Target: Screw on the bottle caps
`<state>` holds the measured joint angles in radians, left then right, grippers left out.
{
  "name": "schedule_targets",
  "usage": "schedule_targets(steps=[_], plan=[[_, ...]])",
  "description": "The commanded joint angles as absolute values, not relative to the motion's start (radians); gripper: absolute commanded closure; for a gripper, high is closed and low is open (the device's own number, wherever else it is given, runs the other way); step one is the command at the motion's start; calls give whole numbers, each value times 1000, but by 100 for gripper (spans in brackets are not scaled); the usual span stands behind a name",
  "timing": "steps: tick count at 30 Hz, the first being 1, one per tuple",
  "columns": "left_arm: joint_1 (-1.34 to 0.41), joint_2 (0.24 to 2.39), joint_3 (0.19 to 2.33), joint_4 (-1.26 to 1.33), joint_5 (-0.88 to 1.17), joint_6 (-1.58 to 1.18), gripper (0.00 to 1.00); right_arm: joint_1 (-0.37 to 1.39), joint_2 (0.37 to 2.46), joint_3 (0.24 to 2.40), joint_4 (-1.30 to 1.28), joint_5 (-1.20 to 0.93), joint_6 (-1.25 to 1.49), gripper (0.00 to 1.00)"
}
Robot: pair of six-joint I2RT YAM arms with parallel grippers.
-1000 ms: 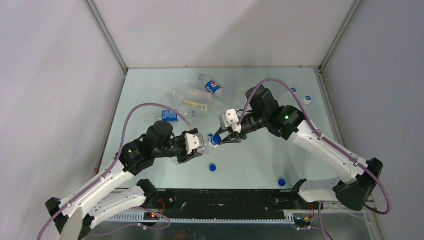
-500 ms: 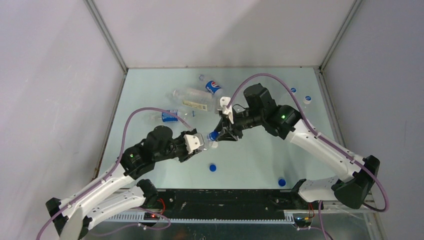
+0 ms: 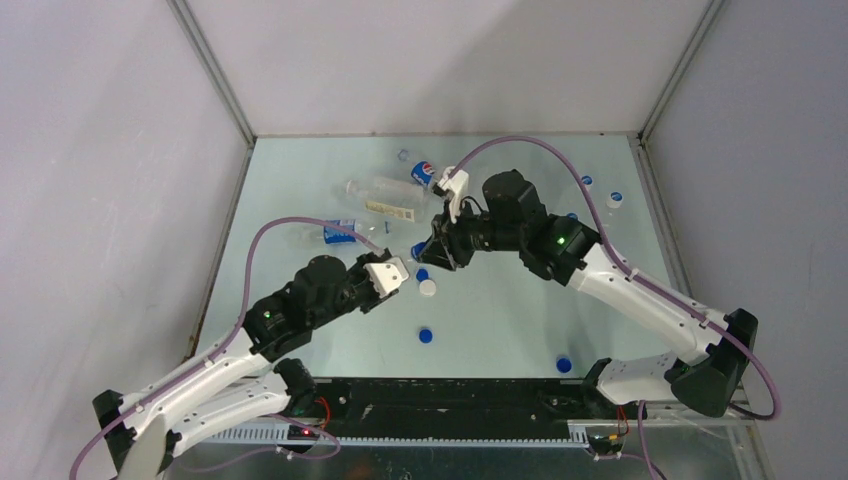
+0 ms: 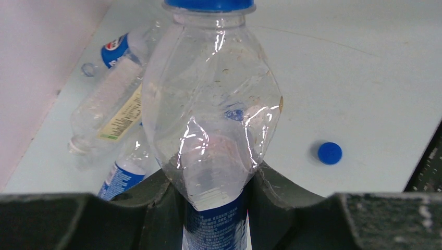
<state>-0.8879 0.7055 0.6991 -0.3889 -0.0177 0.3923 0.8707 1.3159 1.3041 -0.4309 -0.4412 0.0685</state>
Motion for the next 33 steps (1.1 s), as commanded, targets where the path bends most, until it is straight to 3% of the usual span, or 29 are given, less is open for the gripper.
schedule_targets(steps=[1, 12, 25, 33], plan=[[-920, 699, 732, -13, -69, 379, 80, 943, 1353, 1273, -413, -325, 327, 100], [-936, 721, 726, 38, -176, 387, 80, 969, 1361, 1273, -405, -118, 668, 100], [-948, 767, 746, 52, -249, 413, 80, 984, 1367, 1273, -409, -32, 780, 100], [-948, 789, 760, 22, -275, 420, 80, 982, 1380, 1273, -390, -22, 772, 87]])
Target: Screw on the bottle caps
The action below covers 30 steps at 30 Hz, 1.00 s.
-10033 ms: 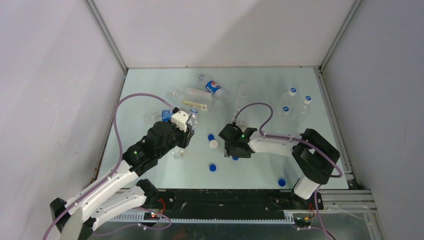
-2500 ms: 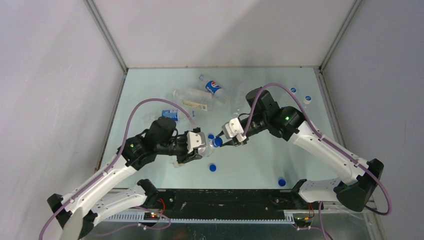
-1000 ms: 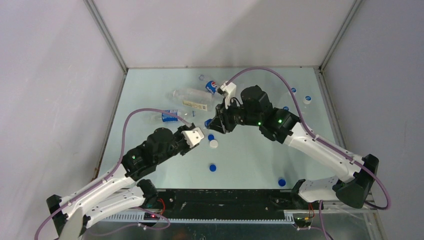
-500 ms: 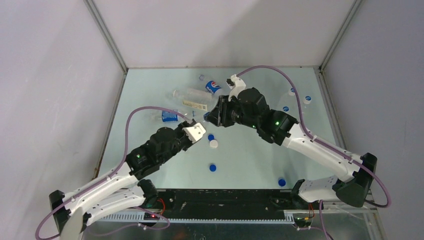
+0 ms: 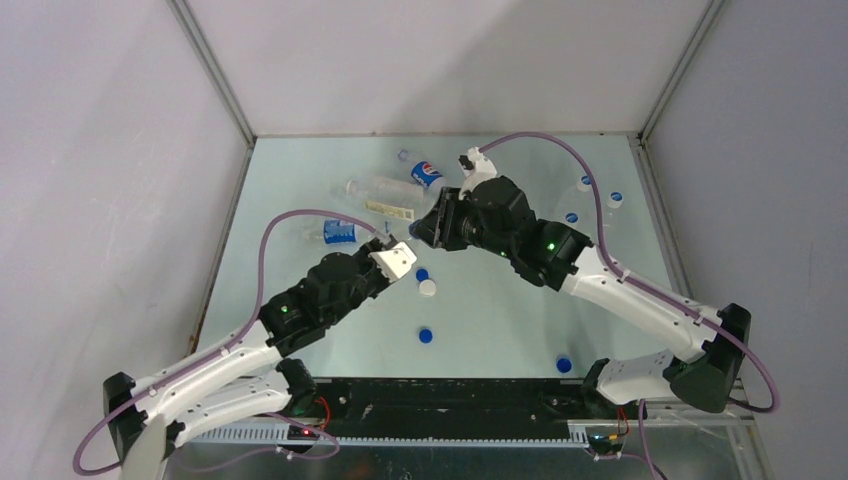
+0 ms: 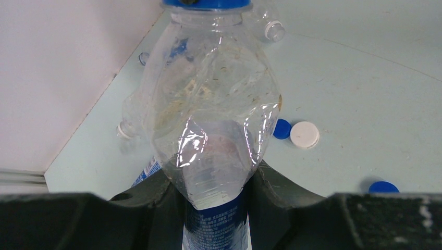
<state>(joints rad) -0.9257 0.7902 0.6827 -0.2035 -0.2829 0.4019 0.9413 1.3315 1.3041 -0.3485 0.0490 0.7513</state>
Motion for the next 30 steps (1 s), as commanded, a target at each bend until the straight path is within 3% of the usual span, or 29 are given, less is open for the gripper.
schedule_targets(steps=[1, 5, 11, 18, 22, 30], plan=[[-948, 790, 758, 26, -280, 422, 80, 983, 1380, 1273, -388, -22, 772, 86], [-948, 793, 754, 37, -278, 425, 80, 982, 1381, 1273, -369, -18, 763, 79], [-948, 788, 746, 46, -274, 428, 80, 985, 1370, 1273, -313, -14, 690, 39], [-949, 796, 739, 47, -305, 397, 81, 985, 1323, 1273, -295, -10, 607, 20], [-948, 796, 736, 31, -346, 384, 81, 974, 1282, 1273, -316, -32, 571, 4], [-946, 774, 738, -10, -348, 391, 81, 950, 1126, 1171, -328, -63, 356, 1]])
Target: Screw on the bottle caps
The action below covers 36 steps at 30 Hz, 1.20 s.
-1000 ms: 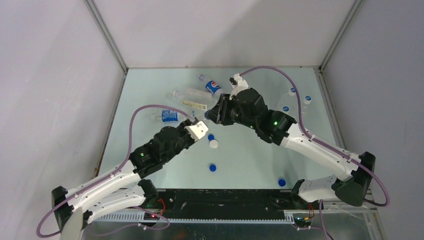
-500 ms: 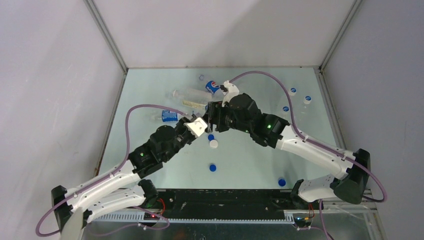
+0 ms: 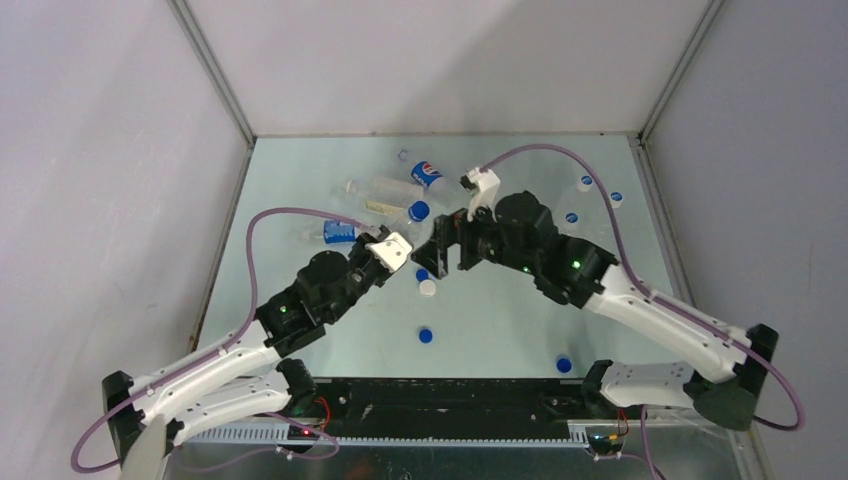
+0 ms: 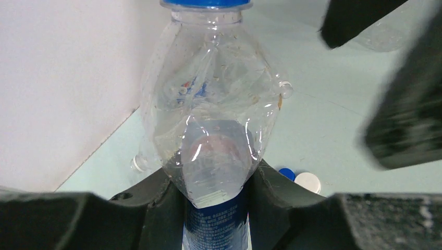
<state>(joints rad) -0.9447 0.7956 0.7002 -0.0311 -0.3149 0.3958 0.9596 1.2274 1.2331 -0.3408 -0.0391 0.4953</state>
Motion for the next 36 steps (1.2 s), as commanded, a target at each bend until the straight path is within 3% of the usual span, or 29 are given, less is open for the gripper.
schedule_targets(steps=[1, 8, 27, 29, 36], plan=[[-947, 776, 742, -31, -349, 403, 81, 946, 1088, 1143, -308, -69, 332, 1], [-948, 794, 798, -121, -342, 454, 81, 920, 960, 1071, -303, -60, 205, 1], [-947, 844, 880, -336, -294, 582, 82, 890, 990, 998, -133, -302, -58, 1], [-928, 845, 888, -371, -247, 569, 83, 866, 986, 1002, -128, -361, -60, 1], [-803, 794, 908, -456, 228, 554, 84, 776, 938, 1007, -207, -547, -223, 3]])
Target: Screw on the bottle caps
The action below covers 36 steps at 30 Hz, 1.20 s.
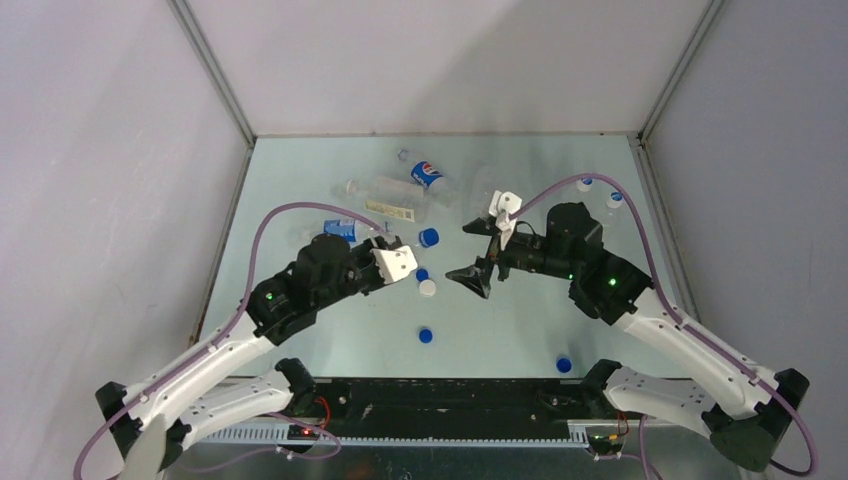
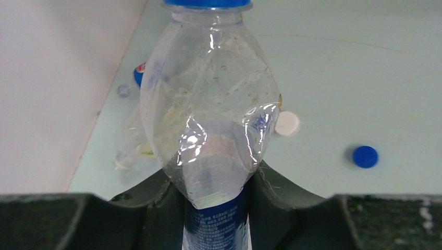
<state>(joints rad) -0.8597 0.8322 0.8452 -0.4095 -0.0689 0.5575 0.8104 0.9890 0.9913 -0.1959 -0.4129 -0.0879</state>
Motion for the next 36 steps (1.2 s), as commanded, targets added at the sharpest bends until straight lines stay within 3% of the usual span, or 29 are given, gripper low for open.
schedule_targets(steps=[1, 10, 27, 36], plan=[[-780, 795, 925, -469, 305, 551, 84, 773, 931, 1006, -233, -570, -272, 4], [-743, 902, 1041, -682, 578, 565, 85, 738, 902, 1039, -345, -730, -475, 17], [-743, 985, 1095, -767, 665, 549, 85, 739, 941, 1113, -420, -862, -534, 40], [-743, 995, 1105, -776, 680, 548, 84, 739, 967, 1124, -404, -890, -533, 44]])
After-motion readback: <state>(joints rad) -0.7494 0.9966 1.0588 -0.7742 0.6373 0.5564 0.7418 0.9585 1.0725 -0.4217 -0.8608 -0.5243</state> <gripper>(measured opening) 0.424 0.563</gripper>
